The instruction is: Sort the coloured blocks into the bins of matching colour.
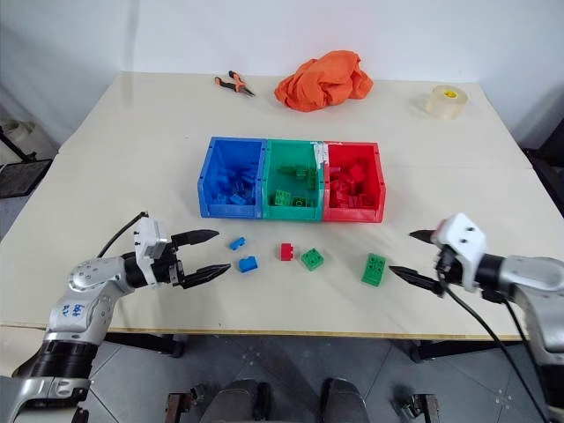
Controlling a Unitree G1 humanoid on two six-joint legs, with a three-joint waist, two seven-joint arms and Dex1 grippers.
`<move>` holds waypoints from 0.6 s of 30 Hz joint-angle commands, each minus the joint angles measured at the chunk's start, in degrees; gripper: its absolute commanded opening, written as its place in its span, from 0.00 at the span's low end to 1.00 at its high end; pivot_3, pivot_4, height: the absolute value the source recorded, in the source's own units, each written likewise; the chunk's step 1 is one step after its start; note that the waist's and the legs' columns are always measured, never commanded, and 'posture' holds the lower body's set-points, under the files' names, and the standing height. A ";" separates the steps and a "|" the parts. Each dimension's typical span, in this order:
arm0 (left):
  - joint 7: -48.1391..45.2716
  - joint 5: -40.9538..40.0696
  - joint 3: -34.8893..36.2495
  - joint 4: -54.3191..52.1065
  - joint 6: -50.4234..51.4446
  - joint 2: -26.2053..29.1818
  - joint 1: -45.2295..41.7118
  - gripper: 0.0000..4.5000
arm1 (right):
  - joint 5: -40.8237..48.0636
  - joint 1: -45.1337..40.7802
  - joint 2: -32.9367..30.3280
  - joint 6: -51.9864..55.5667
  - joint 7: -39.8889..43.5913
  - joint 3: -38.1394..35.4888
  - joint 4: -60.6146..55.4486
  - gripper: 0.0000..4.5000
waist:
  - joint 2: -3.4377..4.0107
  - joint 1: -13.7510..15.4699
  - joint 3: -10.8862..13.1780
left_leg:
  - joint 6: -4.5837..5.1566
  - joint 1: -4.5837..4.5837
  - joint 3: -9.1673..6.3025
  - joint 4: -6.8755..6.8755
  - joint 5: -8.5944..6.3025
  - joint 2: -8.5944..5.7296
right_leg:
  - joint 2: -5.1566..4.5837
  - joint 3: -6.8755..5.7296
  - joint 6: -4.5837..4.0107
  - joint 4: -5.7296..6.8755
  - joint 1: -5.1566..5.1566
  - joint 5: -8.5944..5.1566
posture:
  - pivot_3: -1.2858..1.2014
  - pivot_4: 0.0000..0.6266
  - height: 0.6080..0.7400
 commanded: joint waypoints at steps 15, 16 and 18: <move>5.44 -0.95 2.98 -8.25 0.39 0.41 5.37 1.00 | -6.75 -6.34 1.23 -6.73 6.99 9.86 13.41 1.00 | 0.00 -0.05 -0.03 | 0.08 0.13 -0.29 0.20 -0.10 0.01 | -0.09 -0.27 0.00 -0.11 0.43 0.00 | 0.52 0.24 1.00; 5.56 -0.88 2.84 -8.15 0.36 0.33 5.24 1.00 | -6.77 -6.34 1.67 -7.18 6.64 9.68 13.80 1.00 | 0.00 -0.05 -0.03 | 0.08 0.13 -0.30 0.21 -0.10 0.01 | -0.09 -0.31 0.00 -0.12 0.45 0.00 | 0.52 0.24 1.00; 5.74 -0.83 2.62 -8.03 0.38 0.23 5.00 1.00 | -7.01 -6.31 2.11 -7.62 6.19 9.68 14.18 0.96 | 0.00 -0.08 -0.03 | 0.08 0.12 -0.32 0.24 -0.10 0.00 | -0.10 -0.39 0.00 -0.13 0.49 0.00 | 0.52 0.24 1.00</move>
